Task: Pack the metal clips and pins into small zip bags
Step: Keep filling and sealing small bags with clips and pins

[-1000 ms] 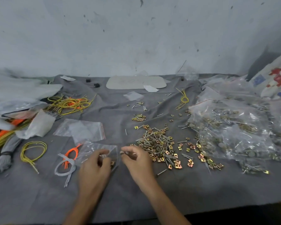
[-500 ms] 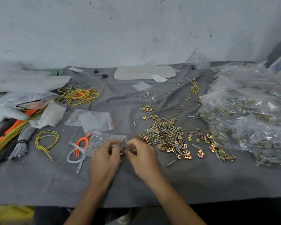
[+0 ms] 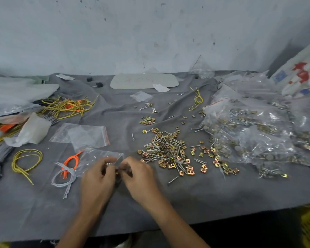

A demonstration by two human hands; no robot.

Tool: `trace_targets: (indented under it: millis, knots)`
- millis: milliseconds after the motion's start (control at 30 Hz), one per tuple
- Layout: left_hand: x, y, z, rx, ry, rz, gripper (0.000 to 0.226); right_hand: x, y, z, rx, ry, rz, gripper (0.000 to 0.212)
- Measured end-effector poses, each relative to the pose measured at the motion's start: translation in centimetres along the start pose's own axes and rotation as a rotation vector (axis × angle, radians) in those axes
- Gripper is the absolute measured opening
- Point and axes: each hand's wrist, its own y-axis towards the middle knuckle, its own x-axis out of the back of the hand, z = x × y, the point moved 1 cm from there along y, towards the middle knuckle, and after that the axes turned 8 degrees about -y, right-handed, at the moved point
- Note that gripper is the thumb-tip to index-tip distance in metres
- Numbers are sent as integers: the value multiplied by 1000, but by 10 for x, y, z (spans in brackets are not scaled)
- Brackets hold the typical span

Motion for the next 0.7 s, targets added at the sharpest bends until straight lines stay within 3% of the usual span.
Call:
trace_targets:
  millis: [233,467,700]
  knots:
    - [0,-1,0,-10,-28,27,34,-1,1,4,37,-28,116,17]
    - [-1,-1,-7,-38,-6,19,28,3,-1,2,14,7,6,14]
    - [-2,-3,-10,2,45,20,29,-1,-2,-1,19,-17,120,20]
